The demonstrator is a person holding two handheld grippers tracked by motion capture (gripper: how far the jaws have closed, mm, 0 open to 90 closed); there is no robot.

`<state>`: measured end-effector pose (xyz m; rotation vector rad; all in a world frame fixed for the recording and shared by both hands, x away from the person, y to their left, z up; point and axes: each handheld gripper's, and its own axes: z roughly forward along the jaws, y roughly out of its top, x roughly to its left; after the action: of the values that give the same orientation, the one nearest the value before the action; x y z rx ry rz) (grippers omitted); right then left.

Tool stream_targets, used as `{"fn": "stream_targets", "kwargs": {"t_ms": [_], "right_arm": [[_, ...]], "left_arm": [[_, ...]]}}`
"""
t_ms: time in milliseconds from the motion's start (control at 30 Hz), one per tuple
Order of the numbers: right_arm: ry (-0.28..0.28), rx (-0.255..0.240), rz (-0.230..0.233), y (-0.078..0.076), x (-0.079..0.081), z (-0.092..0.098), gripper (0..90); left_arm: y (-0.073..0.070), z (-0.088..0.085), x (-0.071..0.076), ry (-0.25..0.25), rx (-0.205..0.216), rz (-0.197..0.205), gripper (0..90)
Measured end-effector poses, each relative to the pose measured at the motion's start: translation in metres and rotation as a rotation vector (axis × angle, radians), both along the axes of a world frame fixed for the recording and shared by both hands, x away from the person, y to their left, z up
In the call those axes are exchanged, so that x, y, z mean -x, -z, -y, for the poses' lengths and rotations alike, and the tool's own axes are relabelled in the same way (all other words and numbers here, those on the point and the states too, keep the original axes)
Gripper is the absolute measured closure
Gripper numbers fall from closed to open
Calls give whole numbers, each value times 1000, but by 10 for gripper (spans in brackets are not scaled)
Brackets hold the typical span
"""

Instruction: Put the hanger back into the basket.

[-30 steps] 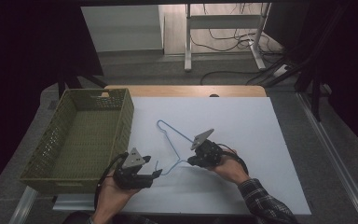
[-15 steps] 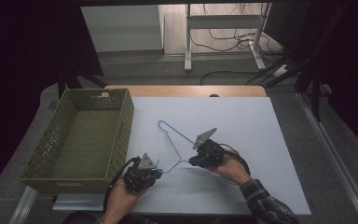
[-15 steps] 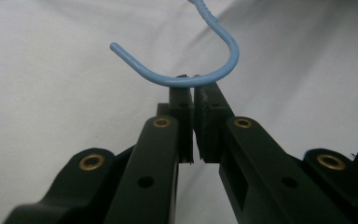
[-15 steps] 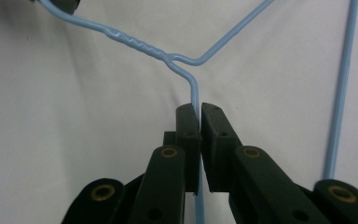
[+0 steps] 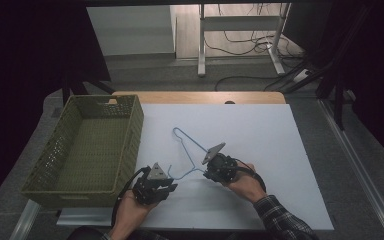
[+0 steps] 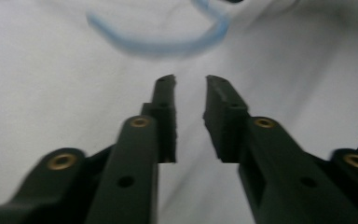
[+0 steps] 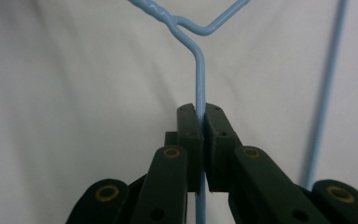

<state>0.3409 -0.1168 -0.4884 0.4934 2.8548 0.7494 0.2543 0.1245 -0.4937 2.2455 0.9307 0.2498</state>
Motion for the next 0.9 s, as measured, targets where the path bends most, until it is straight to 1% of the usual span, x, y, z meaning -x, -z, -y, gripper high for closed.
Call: {"fn": "stream_targets", "kwargs": {"t_ms": [33, 67, 100, 133, 167, 200, 233, 333, 400, 467, 500, 533, 567, 600, 667, 700, 733, 767, 800, 867, 900], "right_arm": [[2, -19, 0, -4, 0, 2, 863], [8, -41, -5, -8, 0, 4, 863], [20, -62, -20, -13, -1, 6, 863], [25, -87, -21, -16, -1, 8, 863], [32, -101, -30, -20, -1, 10, 863], [36, -110, -35, -22, -1, 11, 863], [41, -119, -38, -25, -1, 12, 863], [42, -142, -48, -31, 0, 13, 863], [42, -155, -57, -34, 1, 13, 863], [41, -167, -65, -37, 1, 13, 863], [42, -171, -68, -38, 1, 12, 863], [40, -172, -67, -39, 2, 12, 863], [40, -175, -67, -41, 2, 11, 862], [38, -180, -72, -42, 2, 10, 862], [36, -186, -78, -43, 2, 9, 862], [36, -187, -83, -44, 2, 9, 862], [35, -188, -84, -44, 2, 8, 862], [38, -185, -78, -44, 2, 7, 861], [44, -189, -83, -44, 1, 8, 860], [52, -200, -114, -43, 0, 9, 856], [56, -197, -118, -44, 0, 8, 850]], "left_arm": [[0, -1, -1, 0, 4, 1, 658], [0, -2, -3, 0, 14, -4, 590], [-1, -3, -5, 3, 33, -9, 533], [-1, -4, -7, 10, 61, -12, 492], [-3, -5, -8, 11, 88, -15, 458], [-5, -5, -11, 14, 111, -10, 431], [-7, -5, -13, 17, 136, 2, 422], [-19, -4, -18, 22, 204, 62, 443], [-24, -1, -23, 31, 234, 101, 478], [-27, 3, -27, 47, 255, 135, 520], [-28, 6, -29, 62, 273, 146, 544], [-29, 9, -30, 72, 289, 160, 563], [-31, 12, -30, 75, 296, 179, 590], [-33, 15, -30, 77, 296, 196, 610], [-35, 20, -31, 74, 284, 210, 653], [-36, 22, -32, 77, 285, 216, 706], [-37, 24, -31, 62, 274, 233, 768], [-39, 26, -30, 52, 252, 248, 797], [-41, 28, -29, 48, 217, 267, 821], [-45, 34, -27, 41, 134, 308, 851], [-48, 36, -27, 40, 120, 304, 858]]}}
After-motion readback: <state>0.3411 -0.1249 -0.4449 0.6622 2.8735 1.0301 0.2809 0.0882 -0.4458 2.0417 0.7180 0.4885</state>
